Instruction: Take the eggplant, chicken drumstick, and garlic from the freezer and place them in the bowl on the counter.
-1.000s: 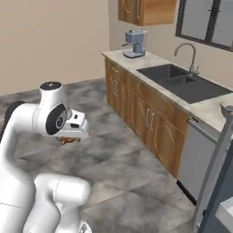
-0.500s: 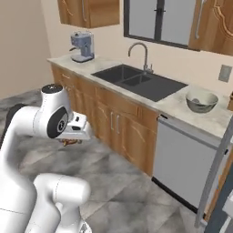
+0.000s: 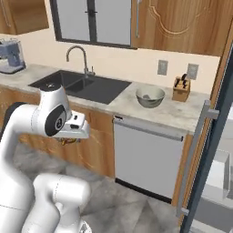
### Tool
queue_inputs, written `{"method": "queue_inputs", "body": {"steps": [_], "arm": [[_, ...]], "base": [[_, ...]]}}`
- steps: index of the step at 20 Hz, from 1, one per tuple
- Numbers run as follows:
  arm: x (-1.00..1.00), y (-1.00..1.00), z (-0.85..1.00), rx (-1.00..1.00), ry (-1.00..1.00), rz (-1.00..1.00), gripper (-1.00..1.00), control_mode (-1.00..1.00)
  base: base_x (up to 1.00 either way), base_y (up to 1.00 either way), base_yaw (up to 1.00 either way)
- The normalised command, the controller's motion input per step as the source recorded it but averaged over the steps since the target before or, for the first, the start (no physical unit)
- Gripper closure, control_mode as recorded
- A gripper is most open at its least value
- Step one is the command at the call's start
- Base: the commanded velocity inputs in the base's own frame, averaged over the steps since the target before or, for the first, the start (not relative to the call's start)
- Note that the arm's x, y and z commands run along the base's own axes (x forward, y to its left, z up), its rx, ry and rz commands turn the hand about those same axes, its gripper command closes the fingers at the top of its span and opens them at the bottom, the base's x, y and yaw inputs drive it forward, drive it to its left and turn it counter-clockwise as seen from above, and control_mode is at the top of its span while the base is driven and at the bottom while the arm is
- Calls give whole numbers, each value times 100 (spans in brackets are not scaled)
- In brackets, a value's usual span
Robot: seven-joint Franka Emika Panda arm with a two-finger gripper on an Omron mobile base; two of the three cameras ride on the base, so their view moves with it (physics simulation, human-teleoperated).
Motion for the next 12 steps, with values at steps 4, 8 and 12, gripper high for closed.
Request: {"method": "queue_inputs", "body": {"steps": [4,8,12], "arm": [[0,0,0,0,0,0,100,100],[0,0,0,0,0,0,100,100],[0,0,0,0,0,0,100,100]], "base": [[73,3,-57],[99,19,-31],[88,3,-27]]}}
